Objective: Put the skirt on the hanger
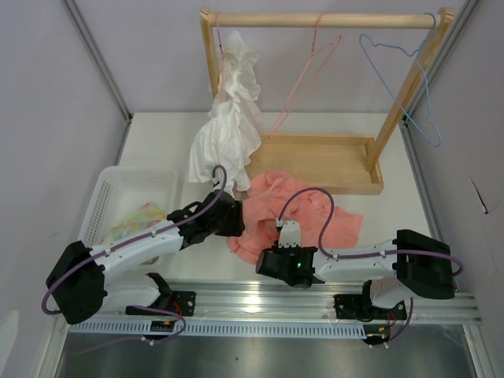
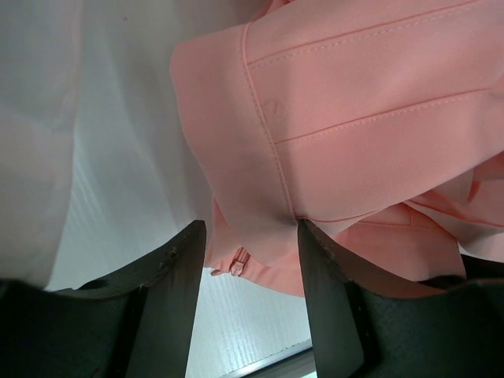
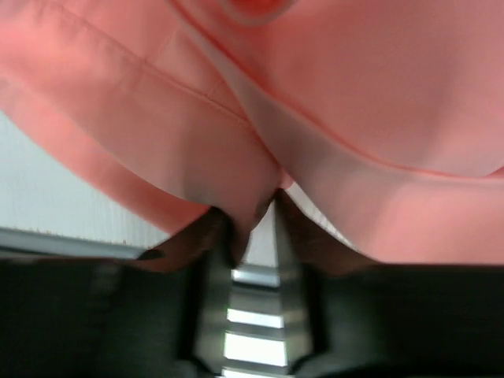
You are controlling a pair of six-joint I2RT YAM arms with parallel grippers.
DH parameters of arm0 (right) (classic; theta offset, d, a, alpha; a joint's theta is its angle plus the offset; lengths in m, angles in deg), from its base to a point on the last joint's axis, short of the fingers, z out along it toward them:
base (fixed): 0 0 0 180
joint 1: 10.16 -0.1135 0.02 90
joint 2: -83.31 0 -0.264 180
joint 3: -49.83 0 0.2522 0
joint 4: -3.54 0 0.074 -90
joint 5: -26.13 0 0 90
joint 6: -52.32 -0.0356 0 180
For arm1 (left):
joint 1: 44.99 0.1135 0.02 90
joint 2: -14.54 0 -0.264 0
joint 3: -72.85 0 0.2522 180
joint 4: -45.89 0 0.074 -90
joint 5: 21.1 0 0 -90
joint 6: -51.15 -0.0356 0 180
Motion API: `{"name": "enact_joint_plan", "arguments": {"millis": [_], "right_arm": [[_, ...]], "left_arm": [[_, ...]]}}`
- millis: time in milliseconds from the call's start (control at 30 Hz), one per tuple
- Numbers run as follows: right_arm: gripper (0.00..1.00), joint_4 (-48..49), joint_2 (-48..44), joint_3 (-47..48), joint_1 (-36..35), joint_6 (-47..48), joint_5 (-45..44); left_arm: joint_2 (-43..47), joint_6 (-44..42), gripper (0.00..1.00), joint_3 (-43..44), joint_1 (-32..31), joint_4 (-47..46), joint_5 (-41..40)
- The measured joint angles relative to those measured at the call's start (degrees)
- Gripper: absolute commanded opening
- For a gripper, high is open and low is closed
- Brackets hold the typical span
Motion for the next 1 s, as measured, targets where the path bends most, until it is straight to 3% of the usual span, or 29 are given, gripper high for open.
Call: {"name": "enact_joint_plan", "arguments": {"millis": [33, 167, 500, 667, 833, 1000], "right_arm": [[0.11, 0.22, -0.70, -0.42, 0.42, 0.09, -0.63], [0.00, -1.36, -5.66, -1.79, 1.11, 0.48, -2.47], [0.00, -15.93, -28.22, -1.05, 4.52, 2.58, -5.99], [0.00, -25.20, -30.71, 3.48, 5.77, 3.26, -7.80], [0.00, -27.63, -31.89, 8.92, 9.29, 8.22, -8.02], [0.00, -27.50, -30.36, 10.19, 11.56, 12.04, -7.69]], "left_arm": [[0.33, -0.15, 0.56, -0.13, 0.00, -0.31, 0.26], [1.66, -1.09, 0.58, -0.96, 0.00, -1.73, 1.46], [6.19, -6.47, 0.56, -2.99, -1.64, -6.03, 7.02], [10.43, -7.08, 0.59, -4.28, -3.30, -10.29, 8.90], [13.66, -7.50, 0.62, -5.77, -4.96, -14.51, 11.74], [13.51, -7.98, 0.65, -8.31, -13.00, -17.35, 9.07]]}}
